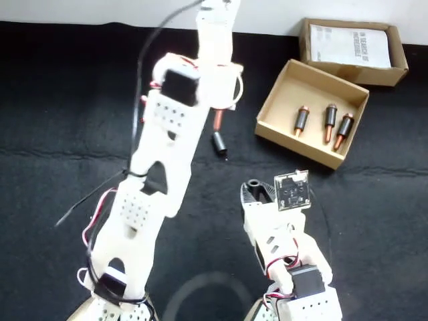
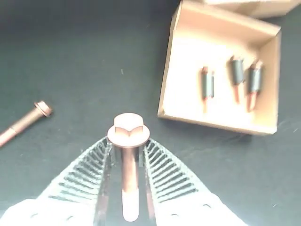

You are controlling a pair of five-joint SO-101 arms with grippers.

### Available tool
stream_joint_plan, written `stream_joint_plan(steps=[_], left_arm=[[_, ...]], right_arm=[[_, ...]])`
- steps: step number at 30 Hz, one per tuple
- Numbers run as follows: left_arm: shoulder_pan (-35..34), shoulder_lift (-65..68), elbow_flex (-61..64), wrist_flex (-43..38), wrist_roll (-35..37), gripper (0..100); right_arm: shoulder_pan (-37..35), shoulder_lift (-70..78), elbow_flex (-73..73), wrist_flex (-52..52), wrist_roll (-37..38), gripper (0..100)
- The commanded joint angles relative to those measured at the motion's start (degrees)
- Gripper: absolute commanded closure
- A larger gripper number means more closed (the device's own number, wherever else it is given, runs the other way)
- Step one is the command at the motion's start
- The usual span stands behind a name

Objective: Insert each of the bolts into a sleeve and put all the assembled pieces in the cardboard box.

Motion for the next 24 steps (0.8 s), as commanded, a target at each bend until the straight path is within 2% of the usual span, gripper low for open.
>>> stream_joint_plan(steps=[1, 4, 9, 13, 17, 24], left_arm=[[-0.1, -9.4, -2.2, 0.4, -1.3, 99], [0.2, -13.2, -2.2, 0.4, -5.9, 99], [0.4, -19.1, -2.1, 0.5, -9.5, 99], [0.0, -24.0, 1.1, 0.5, -18.4, 99], [-0.9, -32.5, 11.6, 0.5, -27.3, 99], [0.0, -52.5, 42.1, 0.3, -28.2, 99]], right_arm=[[-0.4, -0.7, 7.6, -0.9, 0.3, 99.2], [-0.4, -0.7, 7.6, -0.8, 0.3, 99.2], [-0.4, -0.7, 7.6, -0.8, 0.3, 99.2], [-0.4, -0.7, 7.6, -0.8, 0.3, 99.2], [-0.4, -0.7, 7.6, -0.8, 0.3, 99.2], [-0.4, -0.7, 7.6, -0.8, 0.3, 99.2]])
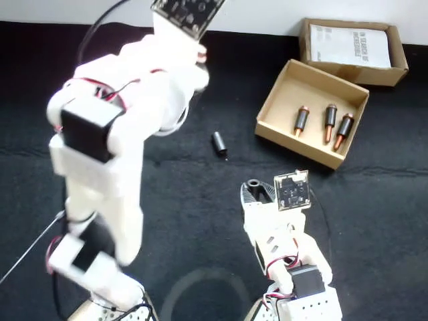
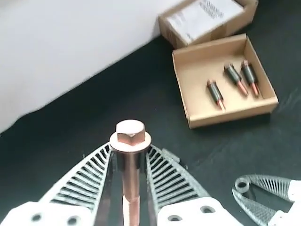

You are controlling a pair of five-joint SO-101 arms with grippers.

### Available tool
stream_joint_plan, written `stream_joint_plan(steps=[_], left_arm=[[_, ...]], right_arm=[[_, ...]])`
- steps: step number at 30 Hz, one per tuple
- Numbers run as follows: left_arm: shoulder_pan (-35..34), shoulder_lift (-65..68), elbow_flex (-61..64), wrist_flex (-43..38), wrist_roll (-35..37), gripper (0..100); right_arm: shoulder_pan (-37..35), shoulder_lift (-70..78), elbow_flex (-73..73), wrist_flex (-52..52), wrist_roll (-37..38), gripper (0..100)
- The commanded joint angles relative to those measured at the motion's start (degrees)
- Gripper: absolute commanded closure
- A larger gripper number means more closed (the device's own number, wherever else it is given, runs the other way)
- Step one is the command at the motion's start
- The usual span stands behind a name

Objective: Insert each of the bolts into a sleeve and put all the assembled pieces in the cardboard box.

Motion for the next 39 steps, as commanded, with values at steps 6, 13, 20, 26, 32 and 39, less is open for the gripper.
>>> stream_joint_plan(steps=[6, 13, 20, 26, 32, 39], left_arm=[[4.7, -21.9, 37.0, -1.7, -0.6, 99], [5.0, -29.5, 59.6, -17.6, -0.4, 99], [5.3, -33.0, 80.1, -40.4, -0.4, 99], [6.9, -34.2, 93.8, -60.0, -0.4, 99], [10.1, -35.3, 102.4, -74.4, -0.3, 99], [10.4, -36.3, 108.4, -93.3, 18.6, 99]], right_arm=[[-0.4, -0.7, 7.6, -0.8, 0.3, 99.2], [-0.4, -0.7, 7.6, -1.0, 0.3, 99.2], [-0.4, -0.7, 7.6, -1.1, 0.3, 99.2], [-0.4, -0.7, 7.6, -1.4, 0.2, 99.1], [-0.2, -0.7, 7.6, -7.7, -0.5, 99.1], [-0.2, -0.7, 7.6, -14.8, -6.9, 99.1]])
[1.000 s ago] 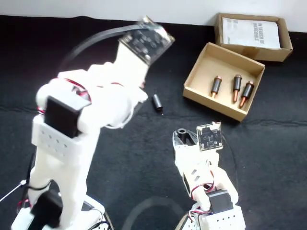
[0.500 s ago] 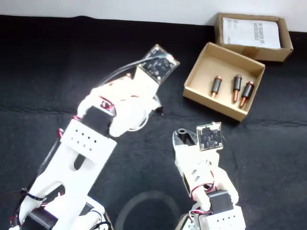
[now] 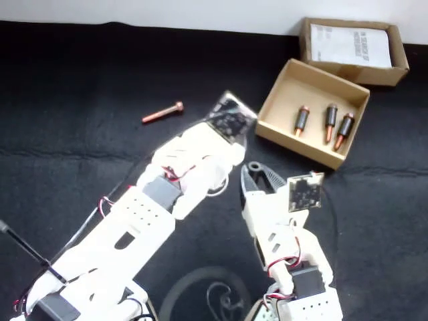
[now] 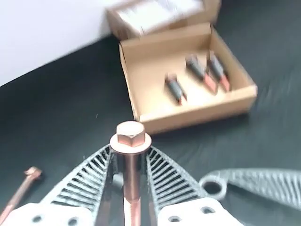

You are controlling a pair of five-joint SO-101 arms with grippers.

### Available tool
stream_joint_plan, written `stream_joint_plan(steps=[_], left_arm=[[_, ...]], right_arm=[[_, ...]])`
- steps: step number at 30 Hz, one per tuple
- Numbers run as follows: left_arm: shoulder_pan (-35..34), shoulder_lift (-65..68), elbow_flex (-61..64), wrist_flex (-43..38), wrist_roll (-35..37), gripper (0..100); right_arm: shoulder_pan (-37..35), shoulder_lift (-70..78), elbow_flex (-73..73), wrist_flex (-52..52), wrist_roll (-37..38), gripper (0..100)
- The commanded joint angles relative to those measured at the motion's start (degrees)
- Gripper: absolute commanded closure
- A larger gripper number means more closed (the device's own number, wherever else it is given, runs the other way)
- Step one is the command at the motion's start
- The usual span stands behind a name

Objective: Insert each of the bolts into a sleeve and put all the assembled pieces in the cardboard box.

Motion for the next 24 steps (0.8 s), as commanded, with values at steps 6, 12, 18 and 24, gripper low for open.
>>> stream_joint_plan(steps=[6, 12, 18, 24], left_arm=[[-2.6, -3.0, -1.0, -7.2, 28.9, 99], [-3.7, -3.0, -4.6, -7.1, 33.0, 99], [-3.5, -3.0, -6.7, -7.0, 33.3, 99], [0.1, -8.0, -7.2, -2.0, 32.6, 99]], right_arm=[[-0.1, -0.7, 7.6, -2.2, -1.3, 99.1], [-0.1, -0.7, 7.6, -2.2, -1.3, 99.1], [-0.1, -0.7, 7.6, -2.2, -1.3, 99.1], [-0.1, -0.7, 7.6, -2.2, -1.3, 99.1]])
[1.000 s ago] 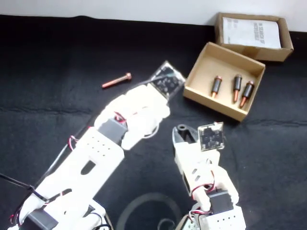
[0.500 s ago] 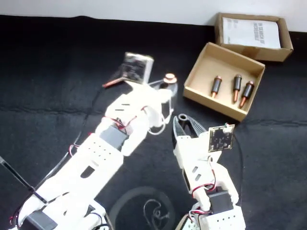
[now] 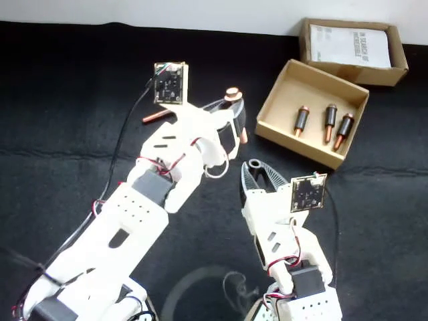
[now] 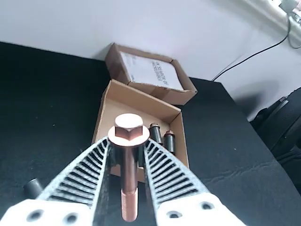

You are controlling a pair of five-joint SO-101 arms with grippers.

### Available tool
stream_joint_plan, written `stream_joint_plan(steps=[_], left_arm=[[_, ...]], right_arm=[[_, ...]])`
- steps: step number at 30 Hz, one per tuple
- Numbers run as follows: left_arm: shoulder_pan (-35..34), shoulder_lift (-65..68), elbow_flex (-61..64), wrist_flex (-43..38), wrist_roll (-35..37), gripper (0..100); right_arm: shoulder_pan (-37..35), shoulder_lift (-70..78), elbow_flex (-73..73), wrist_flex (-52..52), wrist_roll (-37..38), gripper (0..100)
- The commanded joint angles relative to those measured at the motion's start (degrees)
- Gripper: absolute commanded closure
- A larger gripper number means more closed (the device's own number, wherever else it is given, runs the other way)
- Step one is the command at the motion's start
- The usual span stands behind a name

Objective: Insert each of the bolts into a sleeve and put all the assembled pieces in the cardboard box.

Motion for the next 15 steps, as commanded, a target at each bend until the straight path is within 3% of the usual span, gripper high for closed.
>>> stream_joint_plan(steps=[1, 4, 15], left_arm=[[3.7, -6.3, -3.4, 3.7, -1.9, 99], [6.1, -10.0, -2.3, 7.0, -7.2, 99], [7.6, -13.1, 0.4, 6.9, -7.8, 99]], right_arm=[[-0.1, -0.7, 7.6, -1.4, -0.5, 99.1], [-0.1, -0.7, 7.6, -1.4, -0.5, 99.1], [-0.4, -0.7, 7.6, -1.4, -0.5, 99.1]])
